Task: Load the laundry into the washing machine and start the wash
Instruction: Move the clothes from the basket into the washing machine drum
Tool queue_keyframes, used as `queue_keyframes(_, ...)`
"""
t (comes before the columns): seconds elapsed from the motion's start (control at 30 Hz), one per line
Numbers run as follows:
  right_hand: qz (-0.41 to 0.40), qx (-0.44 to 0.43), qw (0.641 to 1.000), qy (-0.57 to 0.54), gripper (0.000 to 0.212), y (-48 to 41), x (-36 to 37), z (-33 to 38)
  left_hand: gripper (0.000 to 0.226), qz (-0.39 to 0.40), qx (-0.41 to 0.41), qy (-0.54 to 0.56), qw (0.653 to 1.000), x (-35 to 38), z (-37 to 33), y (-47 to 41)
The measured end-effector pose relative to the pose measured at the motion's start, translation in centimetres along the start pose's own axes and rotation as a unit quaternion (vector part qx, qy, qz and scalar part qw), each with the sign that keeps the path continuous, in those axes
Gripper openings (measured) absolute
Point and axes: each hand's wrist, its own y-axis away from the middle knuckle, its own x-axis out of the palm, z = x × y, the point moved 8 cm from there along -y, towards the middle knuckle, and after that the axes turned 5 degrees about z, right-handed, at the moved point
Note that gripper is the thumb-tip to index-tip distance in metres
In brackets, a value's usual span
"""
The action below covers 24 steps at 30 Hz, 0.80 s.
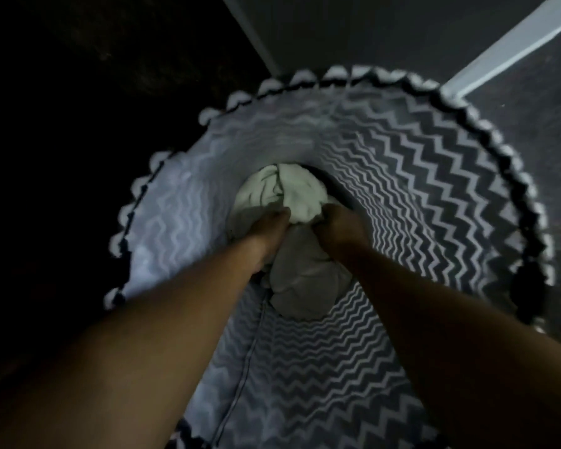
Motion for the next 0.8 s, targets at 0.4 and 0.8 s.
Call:
queue_keyframes(0.4, 0.093, -0.196, 0.923, -0.316, 0.016, 19.7, -8.6, 8.6, 0.062, 0.101, -0.090, 0.209, 0.968, -0.3, -3.2, 18.0)
queue_keyframes(0.8, 0.024, -0.193, 0.974, -0.119, 0.098, 37.6, -21.3, 10.7, 0.031, 0.084, 0.038, 0.142, 0.986, -0.4, -9.5, 40.0)
